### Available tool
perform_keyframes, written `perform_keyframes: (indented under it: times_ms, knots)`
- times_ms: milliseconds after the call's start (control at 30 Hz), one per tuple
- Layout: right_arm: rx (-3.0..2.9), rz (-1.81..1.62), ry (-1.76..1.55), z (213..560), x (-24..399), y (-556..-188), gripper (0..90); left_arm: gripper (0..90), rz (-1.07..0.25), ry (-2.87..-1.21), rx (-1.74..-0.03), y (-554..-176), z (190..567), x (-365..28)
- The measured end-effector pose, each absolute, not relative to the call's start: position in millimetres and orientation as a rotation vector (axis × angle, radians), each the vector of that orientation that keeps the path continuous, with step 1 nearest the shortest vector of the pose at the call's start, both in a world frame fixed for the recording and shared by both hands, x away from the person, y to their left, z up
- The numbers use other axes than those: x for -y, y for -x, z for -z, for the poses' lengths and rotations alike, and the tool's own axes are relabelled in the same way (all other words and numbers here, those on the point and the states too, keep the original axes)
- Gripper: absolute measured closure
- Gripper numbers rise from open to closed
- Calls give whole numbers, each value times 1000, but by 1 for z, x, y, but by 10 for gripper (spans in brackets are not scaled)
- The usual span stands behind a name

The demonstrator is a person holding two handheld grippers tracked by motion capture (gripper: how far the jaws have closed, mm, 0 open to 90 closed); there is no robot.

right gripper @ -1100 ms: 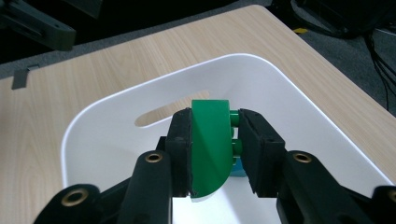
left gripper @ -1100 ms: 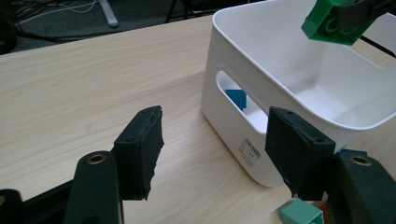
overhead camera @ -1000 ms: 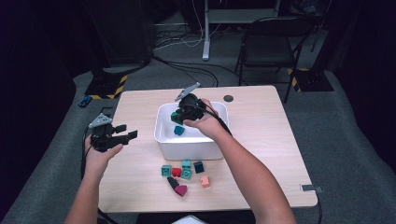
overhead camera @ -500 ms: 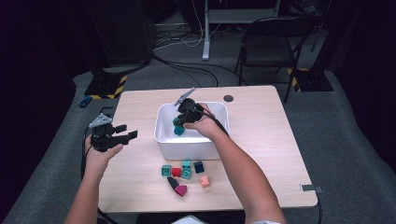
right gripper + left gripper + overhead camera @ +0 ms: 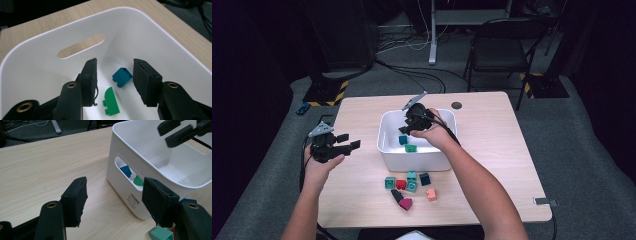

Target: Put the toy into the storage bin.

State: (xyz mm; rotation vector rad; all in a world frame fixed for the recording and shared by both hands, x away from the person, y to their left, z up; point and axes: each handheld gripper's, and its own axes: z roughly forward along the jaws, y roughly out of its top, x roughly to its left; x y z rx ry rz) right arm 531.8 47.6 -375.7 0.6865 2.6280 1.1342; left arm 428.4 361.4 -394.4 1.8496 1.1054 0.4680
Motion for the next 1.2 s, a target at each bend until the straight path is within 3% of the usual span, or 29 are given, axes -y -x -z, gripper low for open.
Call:
perform_keyframes:
  times_ms: [600,1200]
  knots:
    - [-2538,-1247,-684,330,-12,-489,535,369,-469,-1847,-1115,-430,395,-365]
    - [-2529,-1304,-563,325,5,-428,532,382,-470,-1842,-1121,-429,395,-363]
